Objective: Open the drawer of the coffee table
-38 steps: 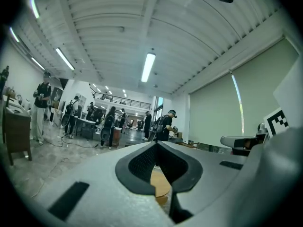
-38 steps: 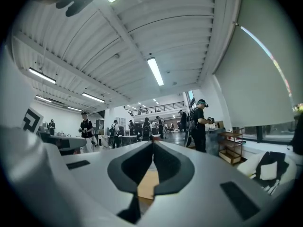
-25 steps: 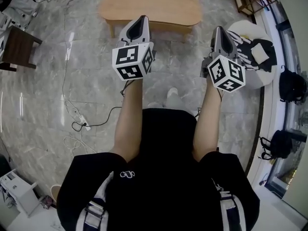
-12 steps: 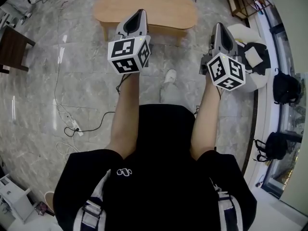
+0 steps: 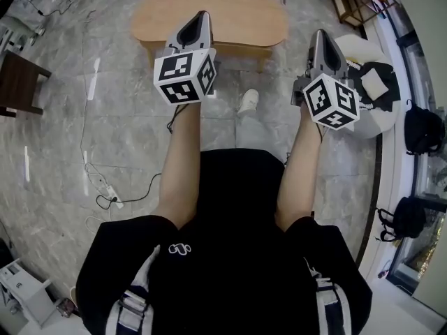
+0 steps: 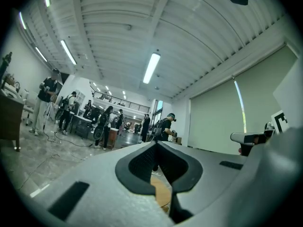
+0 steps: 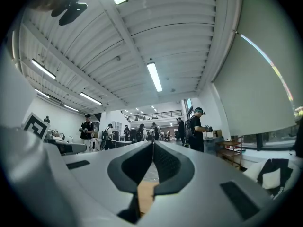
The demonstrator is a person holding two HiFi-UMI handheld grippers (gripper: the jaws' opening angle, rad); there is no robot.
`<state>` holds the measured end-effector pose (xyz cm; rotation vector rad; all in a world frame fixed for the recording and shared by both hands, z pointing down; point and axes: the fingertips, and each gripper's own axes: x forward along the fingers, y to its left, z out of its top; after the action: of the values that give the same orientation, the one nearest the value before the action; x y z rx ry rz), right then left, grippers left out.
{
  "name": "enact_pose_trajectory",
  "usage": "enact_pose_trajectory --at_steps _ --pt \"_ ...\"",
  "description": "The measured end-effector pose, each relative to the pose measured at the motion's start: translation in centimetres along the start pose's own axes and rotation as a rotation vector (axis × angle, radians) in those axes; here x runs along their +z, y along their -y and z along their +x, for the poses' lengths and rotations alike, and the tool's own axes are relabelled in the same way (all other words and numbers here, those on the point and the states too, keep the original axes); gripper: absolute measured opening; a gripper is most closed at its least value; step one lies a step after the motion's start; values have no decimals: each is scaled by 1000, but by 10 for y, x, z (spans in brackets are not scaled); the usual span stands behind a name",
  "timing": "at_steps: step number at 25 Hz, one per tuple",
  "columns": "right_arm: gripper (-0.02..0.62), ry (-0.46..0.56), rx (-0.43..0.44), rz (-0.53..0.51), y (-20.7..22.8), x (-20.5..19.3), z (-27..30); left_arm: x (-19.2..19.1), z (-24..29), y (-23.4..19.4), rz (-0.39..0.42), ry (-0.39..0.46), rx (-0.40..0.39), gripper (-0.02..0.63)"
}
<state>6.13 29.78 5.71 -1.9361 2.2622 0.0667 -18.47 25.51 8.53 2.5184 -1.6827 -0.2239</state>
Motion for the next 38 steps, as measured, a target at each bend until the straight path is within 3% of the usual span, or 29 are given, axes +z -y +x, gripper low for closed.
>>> enact_pose_trajectory --at_steps 5,13,21,29,38 --pt "12 -9 -17 17 37 -30 33 -17 54 6 -20 11 -23 12" --pt "12 3 -88 132 147 -70 110 -56 171 23 11 -11 -52 12" --pt "12 -69 8 219 194 -101 262 -67 305 0 20 -76 18 12" --pt "12 -165 101 230 233 -116 400 -66 425 -19 -17 -104 95 12" --pt "12 -180 155 252 242 -98 477 -34 484 -35 4 -112 131 12"
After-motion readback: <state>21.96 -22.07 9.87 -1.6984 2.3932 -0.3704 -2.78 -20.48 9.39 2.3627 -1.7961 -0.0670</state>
